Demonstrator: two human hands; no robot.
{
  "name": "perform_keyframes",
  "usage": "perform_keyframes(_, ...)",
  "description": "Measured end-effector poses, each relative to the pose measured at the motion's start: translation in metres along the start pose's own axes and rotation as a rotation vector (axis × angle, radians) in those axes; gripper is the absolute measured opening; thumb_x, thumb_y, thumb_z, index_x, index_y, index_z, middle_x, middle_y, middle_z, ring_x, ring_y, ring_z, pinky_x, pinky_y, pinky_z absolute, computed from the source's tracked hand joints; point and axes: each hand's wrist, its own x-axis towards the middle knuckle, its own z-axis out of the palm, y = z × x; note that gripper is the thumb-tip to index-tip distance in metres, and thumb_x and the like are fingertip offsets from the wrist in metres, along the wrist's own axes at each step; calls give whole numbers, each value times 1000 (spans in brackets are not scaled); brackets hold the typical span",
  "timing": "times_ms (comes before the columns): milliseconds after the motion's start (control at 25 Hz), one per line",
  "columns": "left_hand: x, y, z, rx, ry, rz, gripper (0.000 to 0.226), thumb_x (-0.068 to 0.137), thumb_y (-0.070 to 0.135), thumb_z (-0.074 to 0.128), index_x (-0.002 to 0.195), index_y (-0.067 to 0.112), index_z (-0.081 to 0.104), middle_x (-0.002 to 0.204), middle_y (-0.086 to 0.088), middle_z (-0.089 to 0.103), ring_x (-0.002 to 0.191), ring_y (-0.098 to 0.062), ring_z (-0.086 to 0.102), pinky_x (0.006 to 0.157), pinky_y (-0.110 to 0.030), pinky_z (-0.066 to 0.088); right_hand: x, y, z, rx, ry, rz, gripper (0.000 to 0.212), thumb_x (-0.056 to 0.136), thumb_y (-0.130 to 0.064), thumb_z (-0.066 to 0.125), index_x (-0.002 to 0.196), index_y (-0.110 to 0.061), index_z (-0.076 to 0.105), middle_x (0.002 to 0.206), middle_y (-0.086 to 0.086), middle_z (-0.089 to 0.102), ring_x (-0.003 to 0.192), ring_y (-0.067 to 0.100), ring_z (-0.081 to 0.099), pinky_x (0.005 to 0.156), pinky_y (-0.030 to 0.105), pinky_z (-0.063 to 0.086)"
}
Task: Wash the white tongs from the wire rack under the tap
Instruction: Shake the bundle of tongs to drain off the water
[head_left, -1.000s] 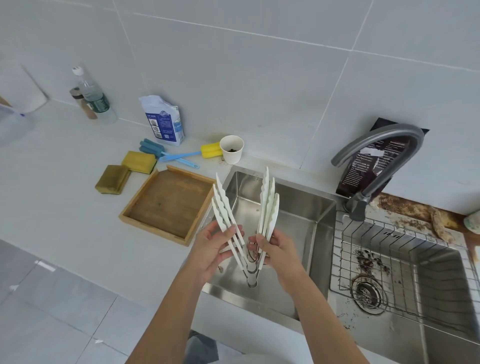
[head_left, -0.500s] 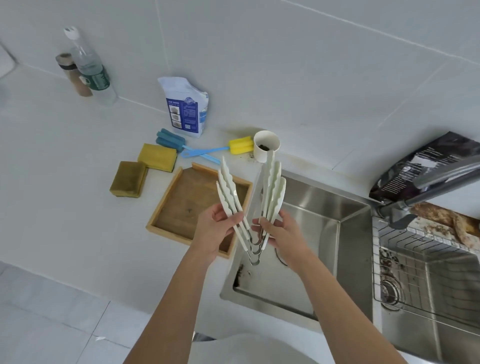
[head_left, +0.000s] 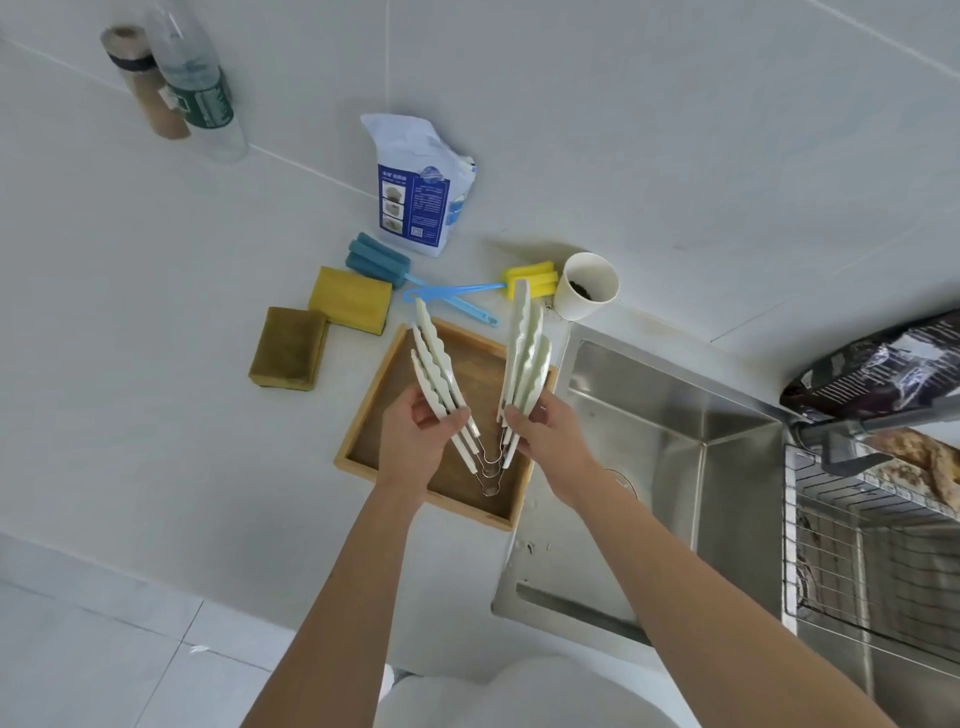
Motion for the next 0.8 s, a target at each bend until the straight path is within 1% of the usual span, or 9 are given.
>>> perform_keyframes(120,6,-12,-4,49,16,-89,40,79,6,78,117,14,65,108,-3,74,101,-19,70,94,-48,54,9,13,9,-93,20,40,25,96,-10,59,120,-8,62,109,12,71,107,28,66,97,42,53)
perform_keyframes(280,11,-24,-3,79,51,-209,41,81,10,77,120,12,63,110,-3,72,103,-20,68,94,-46,55,17,26,14,-224,21,52,16,97,-17,58,112,-20,61,103,4,71,99,22,66,91,37,54)
perform_keyframes(320,13,-25,-3,86,65,-236,41,81,10,77,119,13,63,110,-3,71,103,-21,68,93,-46,55,19,27,15,-262,12,51,16,97,-18,57,112,-22,60,102,2,71,96,21,66,85,32,54)
perform_keyframes(400,15,-27,-3,115,87,-278,41,81,11,78,119,12,62,111,-4,71,103,-23,68,92,-46,55,23,29,18,-362,-19,53,20,98,-20,55,118,-21,56,99,0,68,89,15,65,68,22,50)
perform_keyframes(480,16,-29,-1,184,113,-305,46,80,15,79,122,11,61,114,-5,69,105,-24,67,92,-46,56,27,30,21,-473,-39,65,22,99,-21,54,121,-20,51,95,-4,62,79,8,59,58,17,44)
perform_keyframes(560,15,-29,1,289,144,-313,48,80,21,80,123,12,60,116,-5,68,106,-25,67,91,-45,56,30,32,23,-558,-49,75,18,99,-22,53,115,-23,46,94,-5,56,75,6,55,58,17,43)
perform_keyframes(640,14,-27,2,378,157,-310,49,80,26,79,122,12,60,115,-5,67,105,-24,67,89,-41,57,32,33,23,-624,-51,85,14,99,-23,53,110,-23,45,94,-3,56,77,9,55,61,21,46)
perform_keyframes(760,17,-22,2,482,126,-325,50,82,32,76,123,9,56,116,-7,65,106,-24,66,89,-38,57,35,32,24,-704,-58,69,19,97,-21,54,115,-15,50,97,1,60,82,18,58,66,26,48)
perform_keyframes(800,17,-20,3,522,115,-327,51,84,34,74,123,8,54,116,-6,64,106,-23,65,89,-33,55,35,31,24,-713,-65,57,22,96,-20,54,117,-15,51,98,2,60,82,18,59,67,26,48)
